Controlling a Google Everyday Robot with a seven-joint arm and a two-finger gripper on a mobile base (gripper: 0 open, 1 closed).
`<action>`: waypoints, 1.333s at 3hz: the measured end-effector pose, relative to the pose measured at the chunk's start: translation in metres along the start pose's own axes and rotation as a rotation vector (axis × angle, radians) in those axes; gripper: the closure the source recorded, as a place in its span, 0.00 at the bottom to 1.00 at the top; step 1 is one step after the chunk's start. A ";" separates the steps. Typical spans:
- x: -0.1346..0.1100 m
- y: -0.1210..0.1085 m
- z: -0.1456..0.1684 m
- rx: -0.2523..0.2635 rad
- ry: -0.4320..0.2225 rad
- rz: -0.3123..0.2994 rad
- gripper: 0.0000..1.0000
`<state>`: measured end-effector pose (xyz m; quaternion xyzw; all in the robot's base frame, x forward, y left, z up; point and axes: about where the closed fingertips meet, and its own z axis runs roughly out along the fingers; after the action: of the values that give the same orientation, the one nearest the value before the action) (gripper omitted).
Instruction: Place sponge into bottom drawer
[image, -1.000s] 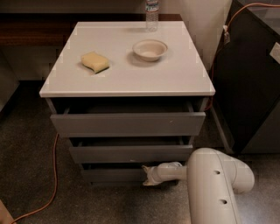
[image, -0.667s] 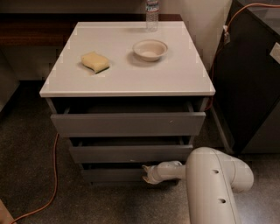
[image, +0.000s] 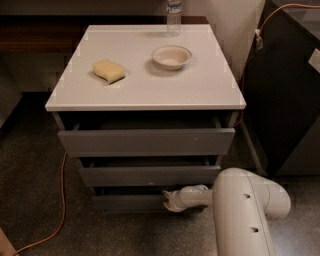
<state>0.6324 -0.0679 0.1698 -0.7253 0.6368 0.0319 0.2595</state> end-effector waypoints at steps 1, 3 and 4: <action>0.000 0.000 0.000 0.000 0.000 0.000 1.00; 0.000 0.000 0.000 0.000 0.000 0.000 1.00; 0.000 0.000 0.000 0.000 0.000 0.000 0.83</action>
Offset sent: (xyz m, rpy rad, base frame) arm -0.1501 0.0170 0.0119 -0.0860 0.2111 0.1920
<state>0.6322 -0.0678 0.1700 -0.7254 0.6368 0.0320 0.2593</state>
